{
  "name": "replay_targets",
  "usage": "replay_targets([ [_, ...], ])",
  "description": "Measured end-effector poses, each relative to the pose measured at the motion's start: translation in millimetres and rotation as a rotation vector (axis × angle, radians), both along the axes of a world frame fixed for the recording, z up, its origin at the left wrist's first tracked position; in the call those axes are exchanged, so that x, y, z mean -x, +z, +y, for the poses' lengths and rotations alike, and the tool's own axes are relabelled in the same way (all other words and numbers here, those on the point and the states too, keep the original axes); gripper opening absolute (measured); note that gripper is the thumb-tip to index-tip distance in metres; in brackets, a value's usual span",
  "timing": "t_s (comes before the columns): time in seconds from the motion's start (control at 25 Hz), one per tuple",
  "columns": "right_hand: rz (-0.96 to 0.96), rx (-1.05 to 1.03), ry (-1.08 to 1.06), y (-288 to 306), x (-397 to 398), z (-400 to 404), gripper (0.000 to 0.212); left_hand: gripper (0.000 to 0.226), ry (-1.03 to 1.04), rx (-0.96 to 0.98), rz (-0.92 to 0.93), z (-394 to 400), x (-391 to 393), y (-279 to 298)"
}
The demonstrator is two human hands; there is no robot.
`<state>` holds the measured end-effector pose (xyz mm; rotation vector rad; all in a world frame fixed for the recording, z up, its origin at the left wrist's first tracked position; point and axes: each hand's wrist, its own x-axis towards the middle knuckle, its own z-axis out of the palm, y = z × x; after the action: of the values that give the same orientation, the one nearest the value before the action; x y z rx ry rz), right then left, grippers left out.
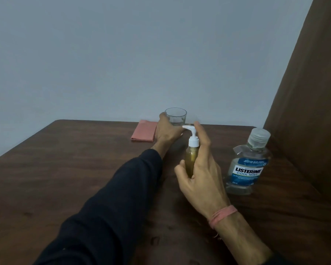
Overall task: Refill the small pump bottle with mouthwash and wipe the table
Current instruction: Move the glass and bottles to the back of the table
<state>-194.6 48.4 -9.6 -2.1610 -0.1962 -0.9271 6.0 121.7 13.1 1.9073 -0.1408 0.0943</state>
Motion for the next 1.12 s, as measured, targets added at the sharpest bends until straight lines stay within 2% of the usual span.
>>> replay_targets([
  [0.12,-0.045,0.008,0.001,2,2,-1,0.113,0.084,0.045,0.060,-0.004,1,-2,-2],
  [0.16,-0.064,-0.011,0.000,4,4,-1,0.110,0.079,0.030,0.049,-0.020,7,8,-2],
  [0.36,-0.075,-0.037,0.019,18,15,2,0.096,0.075,-0.110,-0.014,-0.254,81,101,0],
  [0.56,-0.087,-0.004,0.085,25,31,12,0.084,0.078,-0.028,-0.129,-0.462,133,182,1],
  [0.68,-0.135,0.053,0.148,25,36,26,0.078,0.075,0.003,-0.113,-0.585,137,185,1],
  [0.8,-0.158,0.061,0.149,24,39,30,0.075,0.084,0.020,-0.067,-0.682,139,179,-4],
  [1.0,-0.132,0.123,0.134,27,37,27,0.067,0.089,0.029,-0.092,-0.691,142,178,-5],
  [1.12,-0.112,0.133,0.119,27,36,25,0.076,0.089,0.001,-0.094,-0.685,143,175,-7],
])
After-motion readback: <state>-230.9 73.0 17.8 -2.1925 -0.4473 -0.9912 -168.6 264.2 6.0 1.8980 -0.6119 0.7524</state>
